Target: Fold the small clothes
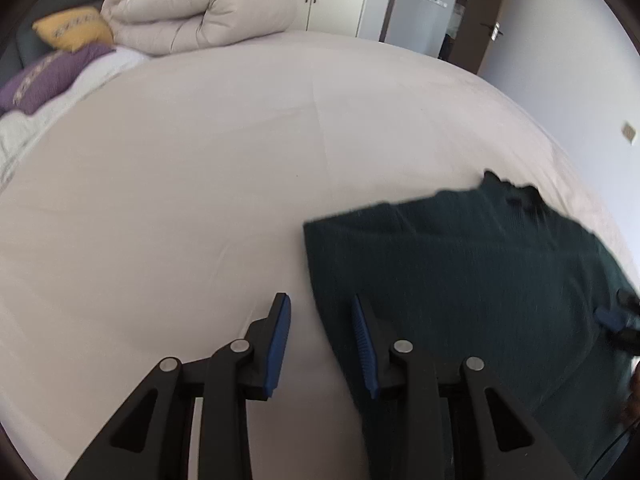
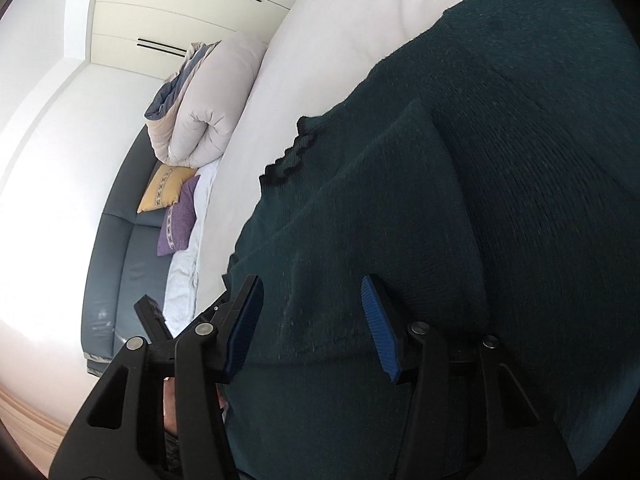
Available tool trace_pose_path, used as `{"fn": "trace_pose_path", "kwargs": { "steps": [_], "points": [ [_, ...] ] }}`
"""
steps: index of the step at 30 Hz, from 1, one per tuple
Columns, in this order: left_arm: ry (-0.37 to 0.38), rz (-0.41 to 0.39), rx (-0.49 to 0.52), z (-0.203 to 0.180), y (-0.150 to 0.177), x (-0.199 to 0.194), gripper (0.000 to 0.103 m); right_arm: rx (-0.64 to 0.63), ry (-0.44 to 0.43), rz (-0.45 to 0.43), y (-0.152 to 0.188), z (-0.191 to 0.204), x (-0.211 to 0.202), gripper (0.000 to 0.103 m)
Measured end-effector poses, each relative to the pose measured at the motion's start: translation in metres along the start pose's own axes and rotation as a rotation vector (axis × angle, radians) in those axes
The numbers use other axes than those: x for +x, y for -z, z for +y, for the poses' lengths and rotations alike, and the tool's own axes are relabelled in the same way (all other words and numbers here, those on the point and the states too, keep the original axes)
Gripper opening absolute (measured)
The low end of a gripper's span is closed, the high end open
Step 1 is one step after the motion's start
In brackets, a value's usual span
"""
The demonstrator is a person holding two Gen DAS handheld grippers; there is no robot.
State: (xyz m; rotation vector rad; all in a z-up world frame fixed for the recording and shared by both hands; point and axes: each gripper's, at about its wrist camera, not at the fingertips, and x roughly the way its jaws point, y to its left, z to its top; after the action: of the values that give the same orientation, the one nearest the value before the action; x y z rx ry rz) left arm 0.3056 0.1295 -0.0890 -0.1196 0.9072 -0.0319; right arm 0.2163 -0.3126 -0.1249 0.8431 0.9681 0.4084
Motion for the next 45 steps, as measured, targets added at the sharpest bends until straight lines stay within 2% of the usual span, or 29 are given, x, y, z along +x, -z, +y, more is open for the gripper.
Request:
{"fn": "trace_pose_path", "kwargs": {
  "steps": [5,7,9,10,12,13,15,18,20,25,30,35,36,38,40,42,45],
  "points": [
    [-0.097,-0.040,0.138,-0.021,0.032,-0.027,0.035,0.013,0.057,-0.019,0.028,-0.003,-0.045,0.051],
    [-0.112,-0.062,0.149,-0.025,0.042,-0.042,0.034,0.020,0.052,-0.091,0.042,-0.012,-0.083,0.051],
    [-0.105,-0.080,0.142,-0.026,0.050,-0.057,0.037,0.066,0.071,-0.211,0.055,-0.032,-0.134,0.051],
    [-0.096,-0.089,0.142,-0.029,0.054,-0.065,0.041,0.103,0.078,-0.265,0.060,-0.044,-0.156,0.052],
    [-0.068,-0.108,0.151,-0.034,0.061,-0.079,0.066,0.222,0.099,-0.426,0.073,-0.081,-0.218,0.055],
    [-0.049,-0.121,0.151,-0.038,0.064,-0.085,0.070,0.264,0.100,-0.488,0.078,-0.095,-0.240,0.060],
    [0.011,-0.143,0.137,-0.046,0.069,-0.097,0.087,0.382,0.115,-0.633,0.091,-0.129,-0.292,0.070],
    [0.095,-0.146,0.134,-0.065,0.069,-0.106,0.089,0.506,0.067,-0.755,0.102,-0.166,-0.339,0.071],
    [0.138,-0.117,0.131,-0.078,0.066,-0.104,0.089,0.535,0.062,-0.814,0.101,-0.178,-0.356,0.071],
    [0.216,-0.071,0.096,-0.104,0.068,-0.099,0.089,0.611,0.031,-0.872,0.080,-0.202,-0.367,0.071],
    [0.242,-0.032,0.098,-0.122,0.079,-0.096,0.089,0.675,0.018,-0.916,0.062,-0.208,-0.360,0.070],
    [0.267,-0.002,0.084,-0.125,0.086,-0.089,0.089,0.648,0.076,-0.942,0.045,-0.201,-0.346,0.069],
    [0.272,0.000,0.079,-0.125,0.086,-0.089,0.089,0.632,0.102,-0.937,0.039,-0.197,-0.340,0.065],
    [0.287,0.001,0.065,-0.124,0.086,-0.088,0.089,0.619,0.123,-0.924,0.033,-0.198,-0.340,0.050],
    [0.298,0.001,0.052,-0.121,0.084,-0.087,0.090,0.623,0.156,-0.893,0.028,-0.202,-0.343,0.025],
    [0.314,0.005,0.033,-0.117,0.082,-0.086,0.089,0.633,0.177,-0.882,0.023,-0.196,-0.331,0.016],
    [0.344,0.006,-0.014,-0.108,0.074,-0.081,0.090,0.578,0.215,-0.878,0.008,-0.168,-0.320,0.012]
  ]
}}
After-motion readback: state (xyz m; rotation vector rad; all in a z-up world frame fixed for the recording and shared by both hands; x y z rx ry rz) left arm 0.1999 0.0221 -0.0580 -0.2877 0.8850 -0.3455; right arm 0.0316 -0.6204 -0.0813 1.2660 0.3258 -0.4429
